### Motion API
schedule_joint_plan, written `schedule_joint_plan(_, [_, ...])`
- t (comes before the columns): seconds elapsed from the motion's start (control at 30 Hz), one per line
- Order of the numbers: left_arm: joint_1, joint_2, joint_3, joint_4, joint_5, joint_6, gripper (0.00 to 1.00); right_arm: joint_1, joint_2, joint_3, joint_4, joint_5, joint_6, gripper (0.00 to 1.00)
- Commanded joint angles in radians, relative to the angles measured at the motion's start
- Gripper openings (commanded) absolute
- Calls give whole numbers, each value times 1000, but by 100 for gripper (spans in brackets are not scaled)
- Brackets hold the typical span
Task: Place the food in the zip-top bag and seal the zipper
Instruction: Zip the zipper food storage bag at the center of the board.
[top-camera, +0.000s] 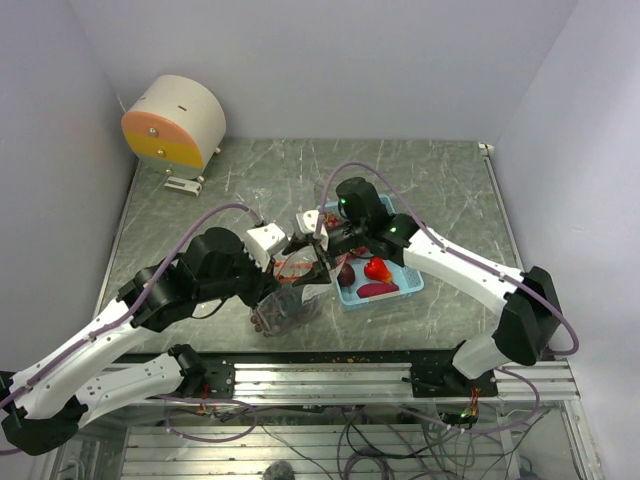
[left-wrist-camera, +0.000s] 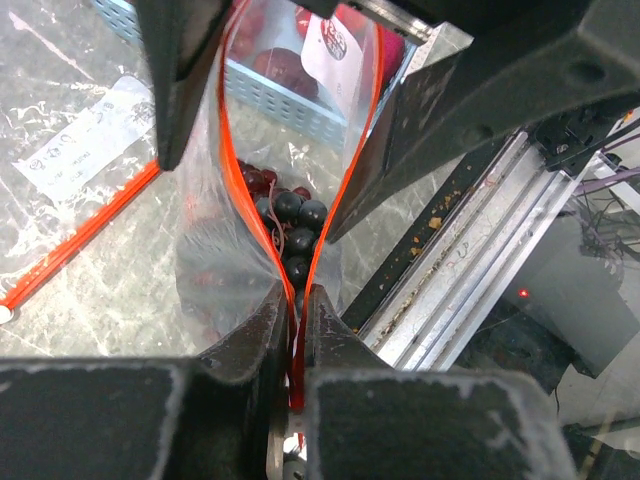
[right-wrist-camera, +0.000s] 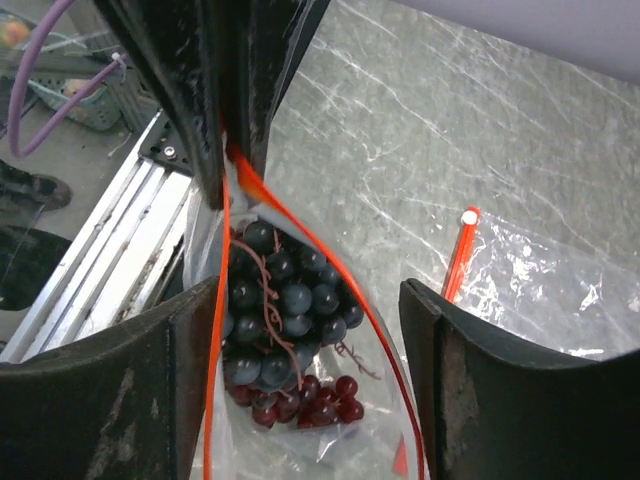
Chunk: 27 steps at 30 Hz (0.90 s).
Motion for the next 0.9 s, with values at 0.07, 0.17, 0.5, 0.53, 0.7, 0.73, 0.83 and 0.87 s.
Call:
schedule_joint_plan(0.07, [-5,-4,50,37,-12,19,7,-23,-61,-62,7,-58,10,64])
schedule_joint_plan(0.17, [-5,0,48,51,-20,20,7,-22,-32,-58,-4,-73,19,60])
schedule_joint_plan(0.5, [-5,9,52,97,-36,30,7,-19,17,-41,121,-55,215,12])
schedule_joint_plan(0.53, [-4,8,51,101,-54,30,7,-19,10,-50,156,-22,258,8])
schedule_joint_plan(0.7, [-4,-26,53,92,-121,54,36,-66,-78,-116,363,91,503,0])
schedule_joint_plan(0.73, [-5,-40,58,85,-134,58,49,-83,-91,-121,386,101,541,0])
schedule_joint_plan(0.83, [-6,-108,63,94,-162,65,69,-117,-124,-134,424,114,614,0])
schedule_joint_plan(0.87, [-5,-138,60,102,-170,67,73,-120,-130,-139,434,116,632,0])
